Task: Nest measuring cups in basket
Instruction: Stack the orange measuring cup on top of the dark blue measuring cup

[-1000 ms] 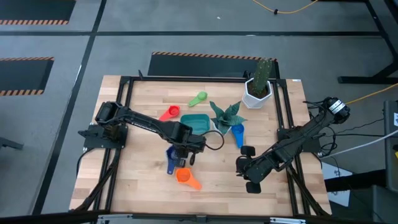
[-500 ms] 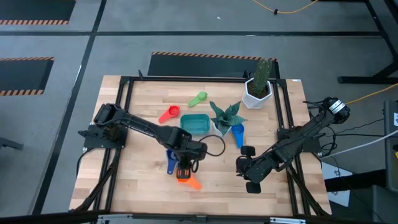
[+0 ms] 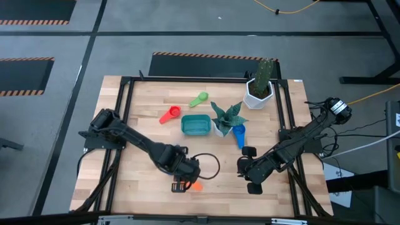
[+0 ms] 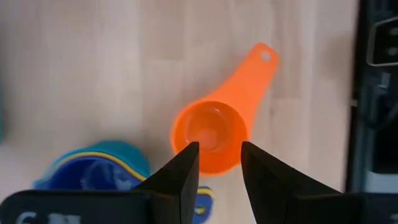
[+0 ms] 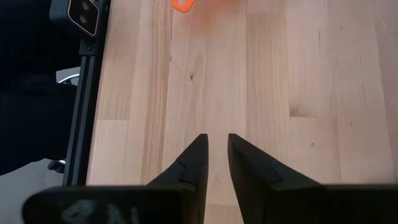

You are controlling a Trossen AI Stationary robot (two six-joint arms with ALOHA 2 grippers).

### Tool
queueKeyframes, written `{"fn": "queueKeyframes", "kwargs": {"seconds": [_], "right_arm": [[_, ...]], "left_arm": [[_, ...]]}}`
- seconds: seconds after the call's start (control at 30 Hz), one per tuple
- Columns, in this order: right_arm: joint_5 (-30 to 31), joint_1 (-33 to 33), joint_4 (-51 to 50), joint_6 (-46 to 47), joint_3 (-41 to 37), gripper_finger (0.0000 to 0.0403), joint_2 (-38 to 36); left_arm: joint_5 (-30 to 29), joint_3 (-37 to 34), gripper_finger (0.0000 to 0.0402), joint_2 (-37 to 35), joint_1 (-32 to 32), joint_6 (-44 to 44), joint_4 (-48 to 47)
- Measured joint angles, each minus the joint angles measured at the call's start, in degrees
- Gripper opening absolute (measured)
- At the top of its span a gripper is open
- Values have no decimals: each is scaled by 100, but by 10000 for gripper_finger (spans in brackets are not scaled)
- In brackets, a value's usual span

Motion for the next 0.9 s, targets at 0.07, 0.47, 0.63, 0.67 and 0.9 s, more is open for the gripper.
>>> {"fn": "queueKeyframes", "kwargs": {"seconds": [0.07,0.47,0.63,0.67,0.9], "right_arm": [[0,-1,0,-11,0,66,0],[228,0,11,-15,0,66,0],[295,-1,50,-86,0,66,-2],[295,-1,59,-116,0,66,-2],[297,-2,112,-153,0,66,-2]], "left_arm": [[-278,0,112,0,-39,-3,0],[-448,10,112,290,95,11,179],[-341,4,112,524,119,10,77],[-307,4,112,560,121,11,75],[-297,-2,112,754,124,15,38]]}}
